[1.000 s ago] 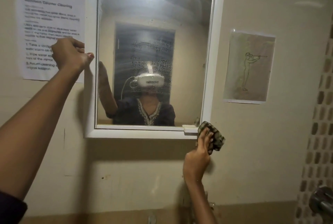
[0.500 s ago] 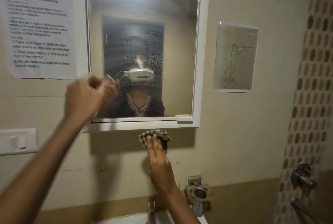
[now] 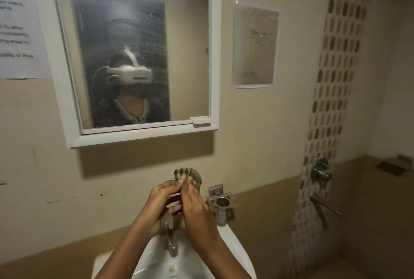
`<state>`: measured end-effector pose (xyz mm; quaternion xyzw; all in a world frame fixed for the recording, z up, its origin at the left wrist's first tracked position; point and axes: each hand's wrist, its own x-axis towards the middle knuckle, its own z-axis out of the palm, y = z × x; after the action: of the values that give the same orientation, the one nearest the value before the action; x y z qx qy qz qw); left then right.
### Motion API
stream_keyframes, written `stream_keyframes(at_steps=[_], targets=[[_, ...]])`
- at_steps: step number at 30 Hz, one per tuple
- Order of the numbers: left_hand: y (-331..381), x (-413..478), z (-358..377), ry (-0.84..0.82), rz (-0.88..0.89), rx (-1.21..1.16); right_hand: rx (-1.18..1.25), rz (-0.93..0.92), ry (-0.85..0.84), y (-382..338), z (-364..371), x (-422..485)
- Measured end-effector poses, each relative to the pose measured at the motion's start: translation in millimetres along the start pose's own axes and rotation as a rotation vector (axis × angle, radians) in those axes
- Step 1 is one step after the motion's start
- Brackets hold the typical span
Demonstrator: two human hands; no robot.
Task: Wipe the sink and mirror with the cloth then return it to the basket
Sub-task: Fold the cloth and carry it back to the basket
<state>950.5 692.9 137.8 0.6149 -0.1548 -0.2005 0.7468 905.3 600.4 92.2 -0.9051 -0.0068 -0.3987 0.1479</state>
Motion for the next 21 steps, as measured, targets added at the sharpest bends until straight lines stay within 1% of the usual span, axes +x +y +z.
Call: stream_keyframes(at_steps=[2, 5, 6, 7, 10, 11, 13, 14, 17, 18, 19, 21], targets=[[-10.3, 2.4, 14.8, -0.035, -0.057, -0.087, -0.032, 0.018, 0.014, 8.2, -9.5, -16.4], [-28.3, 6.0, 39.6, -0.098, -0.17, -0.19, 0.095, 0.038, -0.025, 25.2, -36.1, -38.5], [-34.1, 6.9, 49.2, -0.118, -0.184, -0.192, 0.159, 0.089, -0.041, 34.3, -46.3, -46.9], [-39.2, 6.5, 59.6, -0.151, -0.192, -0.182, 0.198, 0.145, 0.002, 43.7, -56.9, -54.4], [-53.6, 3.2, 97.0, -0.337, -0.206, -0.135, 0.245, 0.328, 0.215, 76.1, -91.3, -78.0], [-57.5, 0.0, 114.6, -0.407, -0.209, -0.109, 0.22, 0.383, 0.246, 90.6, -102.8, -88.4], [-63.6, -5.1, 152.8, -0.517, -0.229, -0.067, 0.242, 0.536, 0.259, 119.3, -129.1, -109.3], [-66.4, -7.6, 173.2, -0.561, -0.256, -0.067, 0.325, 0.62, 0.245, 133.3, -145.0, -119.4], [-72.8, -16.2, 238.1, -0.696, -0.295, -0.088, 0.731, 0.803, 0.26, 169.0, -197.9, -146.9], [-77.4, -20.9, 264.4, -0.745, -0.292, -0.087, 0.806, 0.865, 0.28, 181.0, -220.9, -160.0], [-82.1, -27.3, 291.6, -0.786, -0.305, -0.077, 0.832, 0.912, 0.296, 190.9, -246.1, -173.2], [-93.8, -41.1, 344.2, -0.844, -0.334, -0.056, 0.772, 0.969, 0.334, 208.2, -295.6, -198.4]])
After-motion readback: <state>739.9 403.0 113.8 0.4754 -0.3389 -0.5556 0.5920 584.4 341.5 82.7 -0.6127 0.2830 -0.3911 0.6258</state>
